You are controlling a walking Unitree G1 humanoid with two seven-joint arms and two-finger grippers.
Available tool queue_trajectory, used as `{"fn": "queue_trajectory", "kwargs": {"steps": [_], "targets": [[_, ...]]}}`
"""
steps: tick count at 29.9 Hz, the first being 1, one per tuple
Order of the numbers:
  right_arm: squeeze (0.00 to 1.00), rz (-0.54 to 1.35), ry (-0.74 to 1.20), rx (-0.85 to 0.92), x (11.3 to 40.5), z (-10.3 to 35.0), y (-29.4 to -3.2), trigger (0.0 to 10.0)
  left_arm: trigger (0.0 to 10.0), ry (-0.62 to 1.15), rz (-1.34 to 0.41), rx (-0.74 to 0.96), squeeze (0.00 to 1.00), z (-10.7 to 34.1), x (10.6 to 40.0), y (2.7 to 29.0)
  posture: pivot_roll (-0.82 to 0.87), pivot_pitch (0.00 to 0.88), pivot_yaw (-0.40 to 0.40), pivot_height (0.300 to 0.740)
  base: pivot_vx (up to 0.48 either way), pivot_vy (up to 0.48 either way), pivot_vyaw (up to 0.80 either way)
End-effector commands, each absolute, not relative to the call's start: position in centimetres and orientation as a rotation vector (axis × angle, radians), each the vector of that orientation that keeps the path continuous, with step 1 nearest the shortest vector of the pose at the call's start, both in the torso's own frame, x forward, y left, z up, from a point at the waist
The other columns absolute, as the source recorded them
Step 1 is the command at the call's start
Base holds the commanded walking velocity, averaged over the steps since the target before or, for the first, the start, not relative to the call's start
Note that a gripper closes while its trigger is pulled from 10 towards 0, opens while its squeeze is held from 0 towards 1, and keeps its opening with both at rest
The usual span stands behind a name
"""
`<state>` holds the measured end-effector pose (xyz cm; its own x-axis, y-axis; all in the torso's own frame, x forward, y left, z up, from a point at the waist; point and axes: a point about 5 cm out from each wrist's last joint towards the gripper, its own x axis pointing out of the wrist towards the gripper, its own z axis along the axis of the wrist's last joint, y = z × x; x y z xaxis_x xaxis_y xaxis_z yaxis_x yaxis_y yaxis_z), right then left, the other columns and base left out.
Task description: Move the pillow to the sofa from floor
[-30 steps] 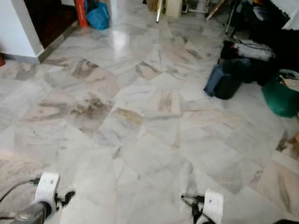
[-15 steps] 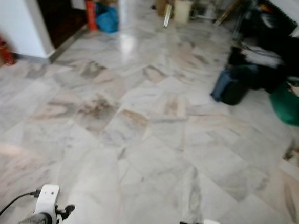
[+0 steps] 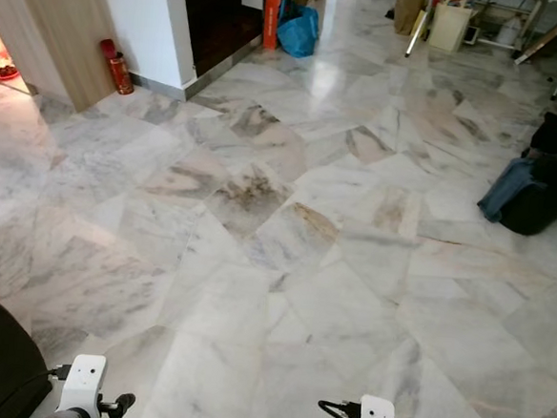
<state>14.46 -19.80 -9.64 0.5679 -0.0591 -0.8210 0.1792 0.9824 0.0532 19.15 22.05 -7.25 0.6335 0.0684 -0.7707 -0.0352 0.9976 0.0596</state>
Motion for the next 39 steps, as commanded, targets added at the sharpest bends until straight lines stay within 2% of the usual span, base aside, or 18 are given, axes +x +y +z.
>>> {"fn": "queue_trajectory", "kwargs": {"steps": [1,26,30,39], "targets": [[0.0,-0.135,0.975,0.126,14.0,-9.8,-19.8,10.0,10.0,0.908,0.06,0.056,0.0,-7.4,18.9,22.3,0.08,0.026,-0.006,0.74,0.0,0.0,0.8],[0.0,-0.095,0.973,0.106,14.2,-9.8,-19.5,10.0,10.0,0.909,0.042,0.079,0.0,-7.2,19.2,22.3,0.08,0.035,-0.006,0.74,0.0,0.0,0.8],[0.0,-0.096,0.974,0.103,14.2,-9.8,-19.6,10.0,10.0,0.914,0.035,0.075,0.0,-7.6,19.1,21.1,0.08,0.036,-0.007,0.74,0.0,0.0,0.8],[0.0,-0.092,0.974,0.097,14.2,-9.7,-19.8,10.0,10.0,0.915,0.038,0.068,0.0,-7.7,19.1,20.5,0.08,0.042,-0.01,0.74,0.0,0.0,0.8]]}}
